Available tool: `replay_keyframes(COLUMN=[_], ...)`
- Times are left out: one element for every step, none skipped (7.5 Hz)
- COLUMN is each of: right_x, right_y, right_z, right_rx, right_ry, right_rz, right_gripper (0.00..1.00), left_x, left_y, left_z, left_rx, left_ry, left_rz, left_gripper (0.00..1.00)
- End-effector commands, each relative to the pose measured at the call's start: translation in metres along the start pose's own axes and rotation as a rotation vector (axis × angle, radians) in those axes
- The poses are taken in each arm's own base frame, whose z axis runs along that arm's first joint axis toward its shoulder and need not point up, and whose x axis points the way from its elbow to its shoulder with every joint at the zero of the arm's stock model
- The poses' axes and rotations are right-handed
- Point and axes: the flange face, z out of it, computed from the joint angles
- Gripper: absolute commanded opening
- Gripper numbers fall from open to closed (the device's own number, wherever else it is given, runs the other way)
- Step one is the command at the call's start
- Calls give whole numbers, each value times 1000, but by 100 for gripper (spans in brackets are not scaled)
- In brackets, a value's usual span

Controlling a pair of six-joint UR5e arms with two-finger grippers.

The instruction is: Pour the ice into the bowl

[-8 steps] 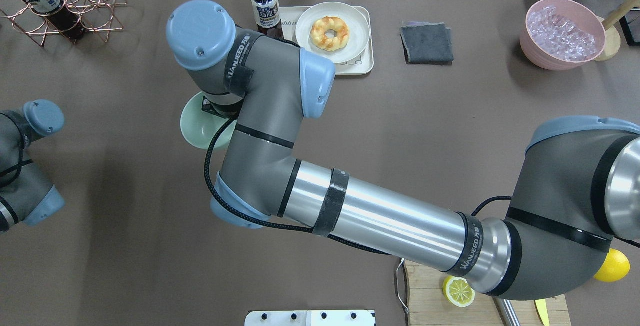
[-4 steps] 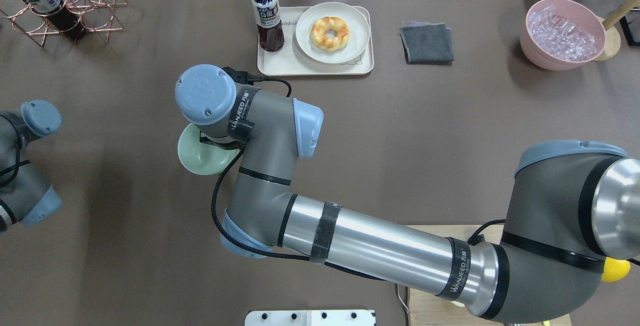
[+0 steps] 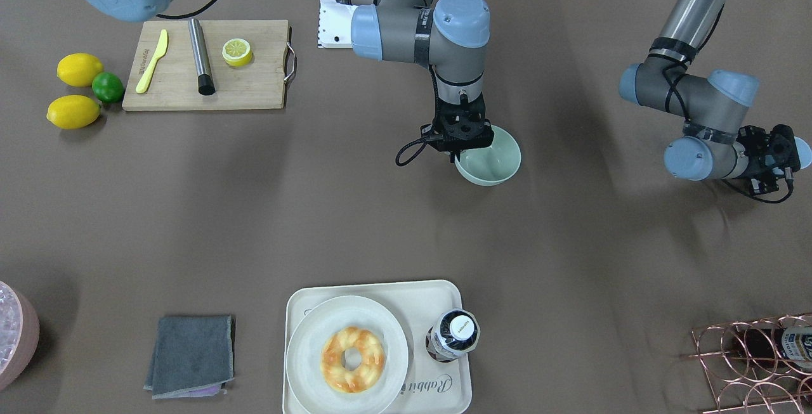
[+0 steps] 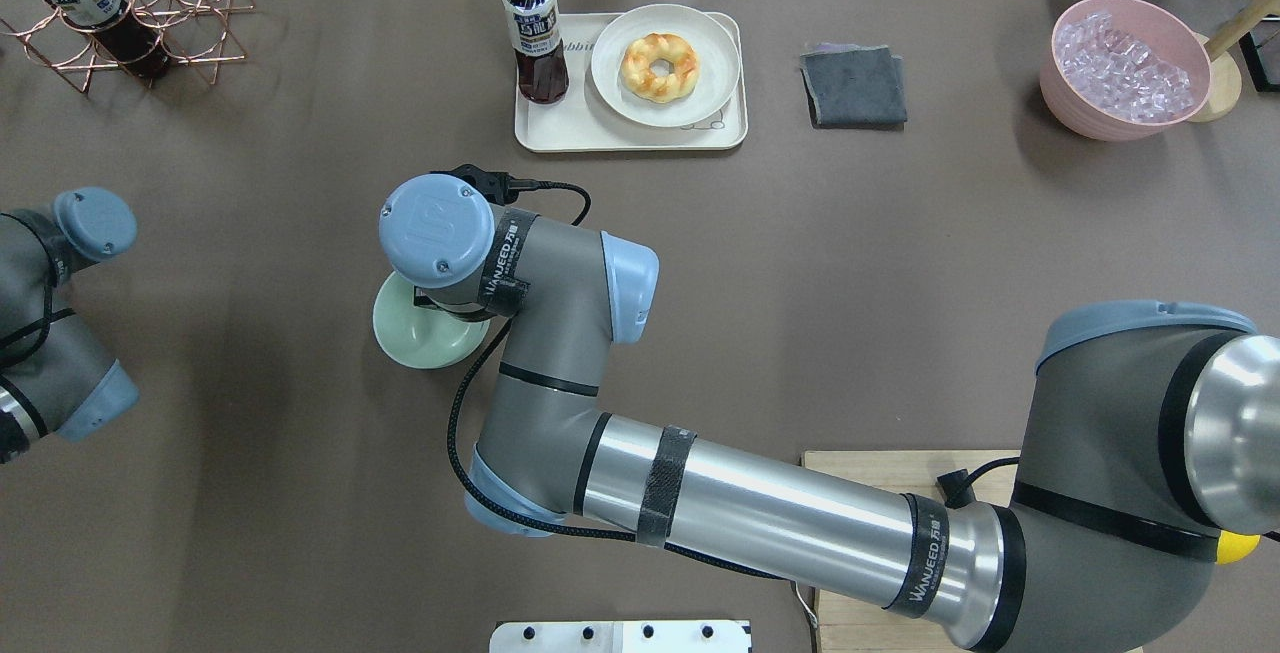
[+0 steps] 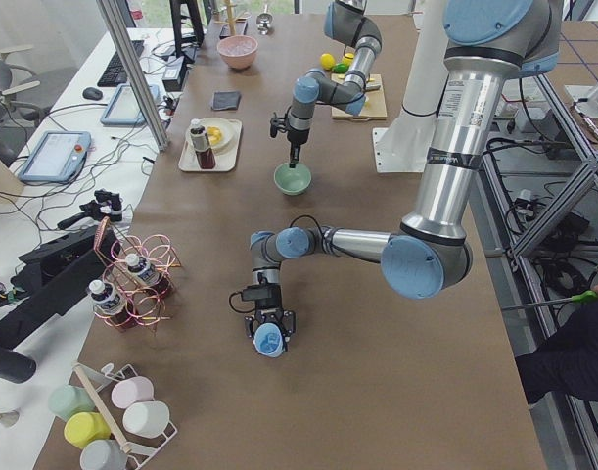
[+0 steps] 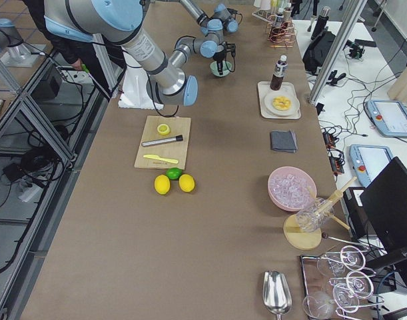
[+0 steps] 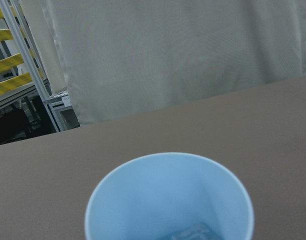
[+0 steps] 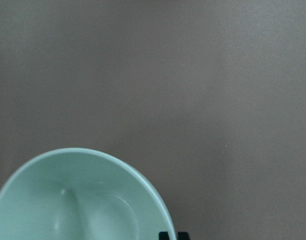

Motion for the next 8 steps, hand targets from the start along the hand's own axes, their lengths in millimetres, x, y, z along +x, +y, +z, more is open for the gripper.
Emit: replay_keyframes(right_x=[3,6,15,32,58,105,163,224], right_y=[-19,-28,-49,-83,-120,-157,-183,-204], right_z=[-15,-25,-50,-88,-122,-148,-169,-183], right_rx=[14,12,-2,-23,-43,-72,-84,-89], right_ry=[-14,-11,-20,-38,-58,-70,-74,-69], right_rz=[18,28,44,48,-21,-79,-125,-174], right_gripper=[99,99,99,99,99,99,99,99], left_x=[24,30,36,37,30,14,-14,-35], left_y=[3,4,3,-3,-12,-30,-48,-46], left_z=[-58,-76,-96,-127,-163,-208,-262,-305], left_rx=[-42,-53,-70,-91,-112,-146,-190,-210], left_ry=[62,79,103,136,170,223,295,335], left_rz=[-15,-20,-27,-35,-30,-35,-30,-2], left_gripper=[59,59,59,59,59,59,59,58])
